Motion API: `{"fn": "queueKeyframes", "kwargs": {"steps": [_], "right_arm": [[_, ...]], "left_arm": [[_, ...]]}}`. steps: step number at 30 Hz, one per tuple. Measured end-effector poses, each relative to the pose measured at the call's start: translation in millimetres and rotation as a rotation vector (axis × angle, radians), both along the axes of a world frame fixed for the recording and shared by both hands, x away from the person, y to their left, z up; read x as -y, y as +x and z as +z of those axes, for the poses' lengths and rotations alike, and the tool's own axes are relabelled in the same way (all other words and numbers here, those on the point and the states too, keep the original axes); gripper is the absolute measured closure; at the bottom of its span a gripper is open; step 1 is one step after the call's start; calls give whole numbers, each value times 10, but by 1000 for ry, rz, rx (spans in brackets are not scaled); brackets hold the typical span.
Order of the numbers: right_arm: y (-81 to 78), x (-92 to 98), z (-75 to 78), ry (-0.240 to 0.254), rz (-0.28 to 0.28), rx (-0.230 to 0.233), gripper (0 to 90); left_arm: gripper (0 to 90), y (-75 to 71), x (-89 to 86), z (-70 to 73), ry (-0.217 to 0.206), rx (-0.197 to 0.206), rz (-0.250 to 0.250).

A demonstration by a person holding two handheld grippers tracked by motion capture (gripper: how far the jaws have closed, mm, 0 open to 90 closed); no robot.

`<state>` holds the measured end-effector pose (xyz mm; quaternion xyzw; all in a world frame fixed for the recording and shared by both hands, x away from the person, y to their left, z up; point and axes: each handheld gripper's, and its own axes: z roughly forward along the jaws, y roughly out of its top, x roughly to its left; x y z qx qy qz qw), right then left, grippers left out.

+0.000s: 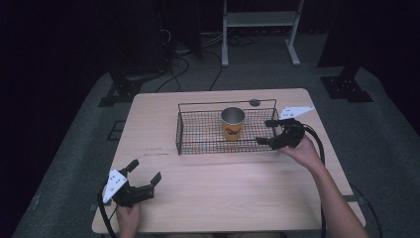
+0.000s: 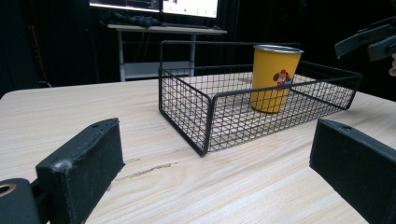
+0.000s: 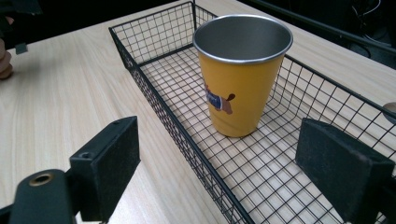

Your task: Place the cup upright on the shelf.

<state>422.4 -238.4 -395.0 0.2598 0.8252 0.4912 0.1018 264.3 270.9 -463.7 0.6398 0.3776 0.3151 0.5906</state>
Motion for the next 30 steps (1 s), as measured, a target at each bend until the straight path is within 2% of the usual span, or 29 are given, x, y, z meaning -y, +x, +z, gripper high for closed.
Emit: {"fn": "queueKeyframes", "kwargs": {"steps": [9, 19, 30], "right_arm": [[-51, 15, 8, 7, 9, 7, 127], [-100, 30, -75, 3, 18, -15, 127], [-170, -3, -44, -2, 37, -4, 127]], "left_arm": [[17, -3, 11, -3, 2, -3, 4], [17, -1, 6, -2, 0, -1, 2], [17, -2, 2, -1, 3, -1, 2]]}}
